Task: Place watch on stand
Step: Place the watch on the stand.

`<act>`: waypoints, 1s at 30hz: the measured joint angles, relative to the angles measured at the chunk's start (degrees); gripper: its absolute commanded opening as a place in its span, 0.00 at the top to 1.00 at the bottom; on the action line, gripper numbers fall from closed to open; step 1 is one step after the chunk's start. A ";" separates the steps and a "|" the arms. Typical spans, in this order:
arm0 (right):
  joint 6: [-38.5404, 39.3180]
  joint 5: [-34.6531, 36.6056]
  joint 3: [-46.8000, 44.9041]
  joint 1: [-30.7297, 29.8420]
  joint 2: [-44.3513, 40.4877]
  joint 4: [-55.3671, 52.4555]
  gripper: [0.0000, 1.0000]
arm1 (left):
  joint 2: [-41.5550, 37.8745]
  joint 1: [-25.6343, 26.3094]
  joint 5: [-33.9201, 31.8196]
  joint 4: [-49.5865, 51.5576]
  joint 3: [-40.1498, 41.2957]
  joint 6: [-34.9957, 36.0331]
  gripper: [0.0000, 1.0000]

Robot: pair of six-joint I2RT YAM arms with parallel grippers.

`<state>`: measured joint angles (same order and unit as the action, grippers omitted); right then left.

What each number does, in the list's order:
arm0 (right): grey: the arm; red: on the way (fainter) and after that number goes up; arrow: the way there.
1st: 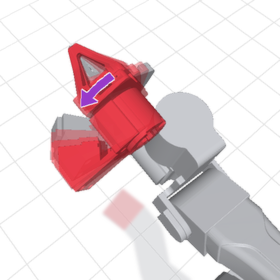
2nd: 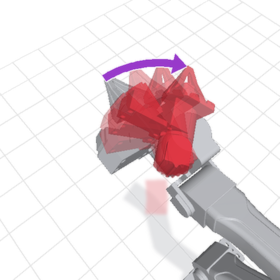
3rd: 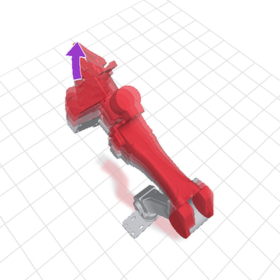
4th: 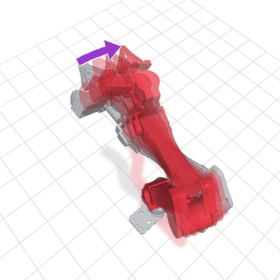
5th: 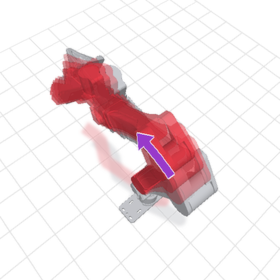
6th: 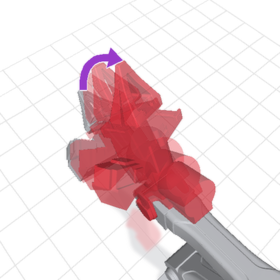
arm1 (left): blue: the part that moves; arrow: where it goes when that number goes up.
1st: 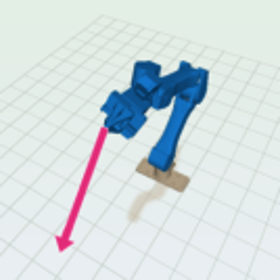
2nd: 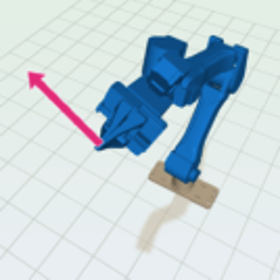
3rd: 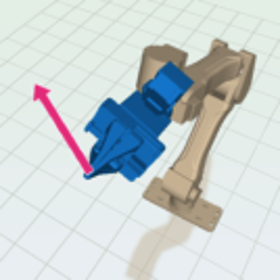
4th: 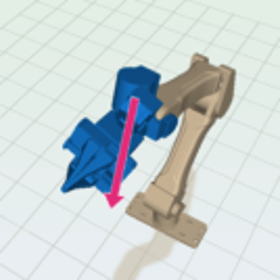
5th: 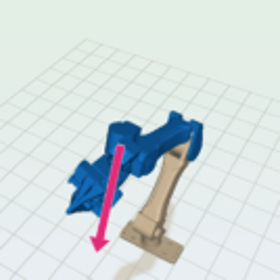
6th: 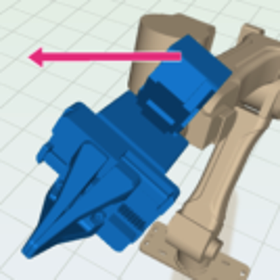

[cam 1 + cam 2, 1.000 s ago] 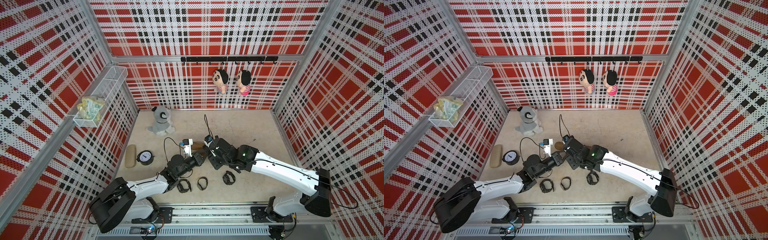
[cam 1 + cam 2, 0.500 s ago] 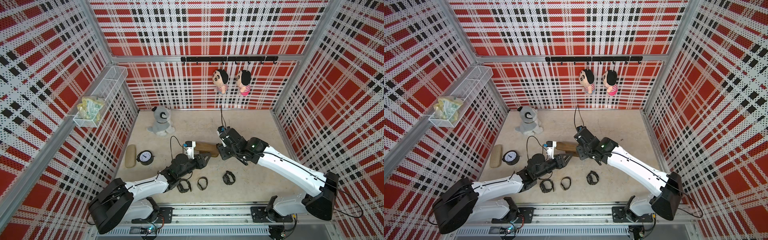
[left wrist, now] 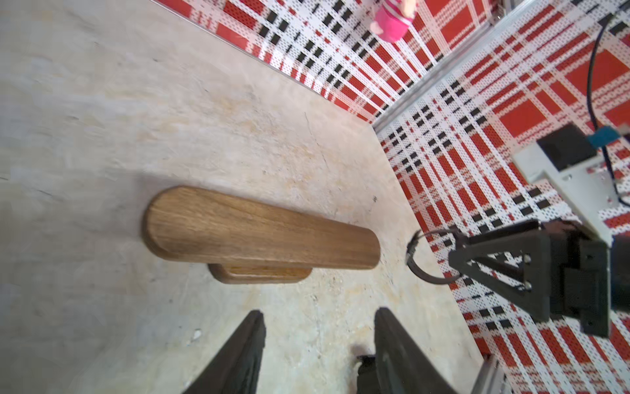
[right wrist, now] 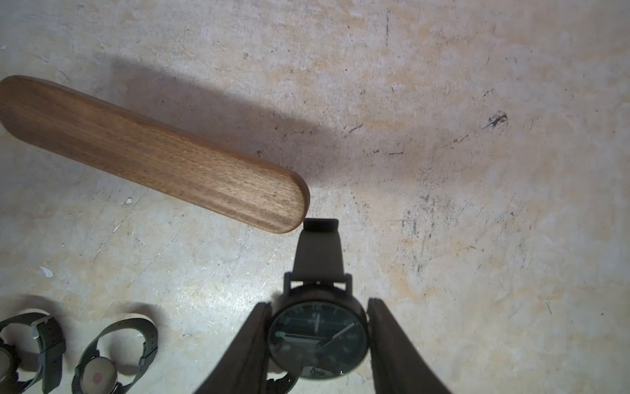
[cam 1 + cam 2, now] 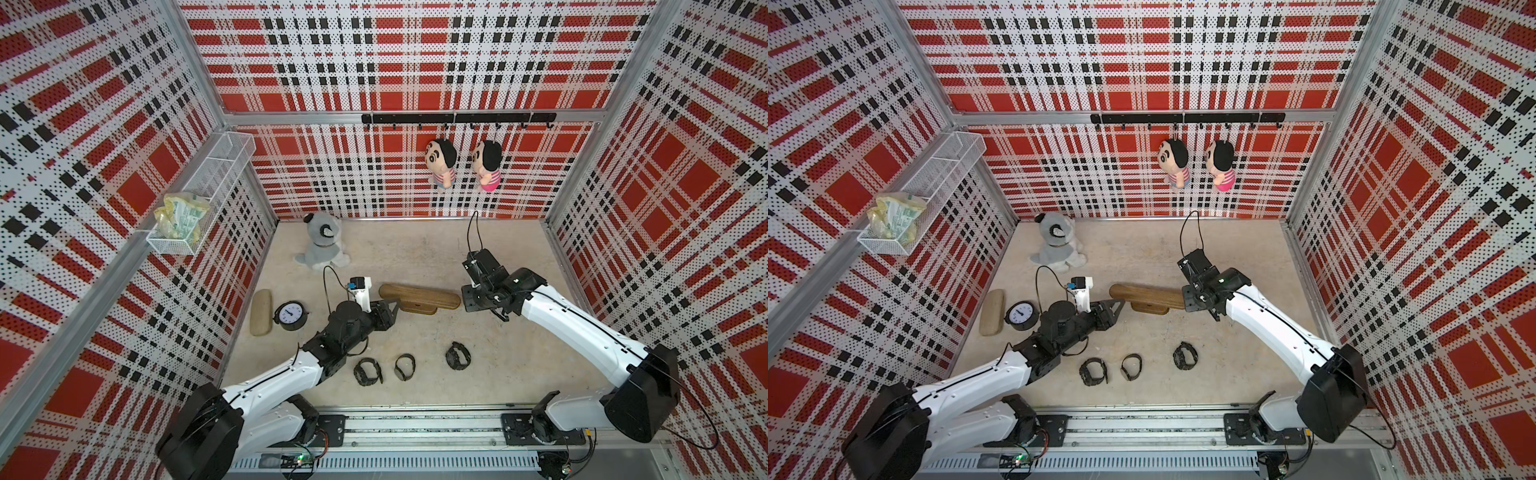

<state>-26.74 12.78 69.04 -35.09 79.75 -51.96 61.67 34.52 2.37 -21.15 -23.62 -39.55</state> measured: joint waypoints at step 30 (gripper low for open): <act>-0.98 -1.01 -5.11 3.30 8.41 13.73 1.00 | 14.36 -14.05 5.68 3.54 -7.32 5.51 0.62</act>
<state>-27.73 11.77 63.92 -31.79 88.16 -38.24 76.03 20.47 8.05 -17.61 -30.94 -34.04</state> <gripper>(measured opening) 0.457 0.386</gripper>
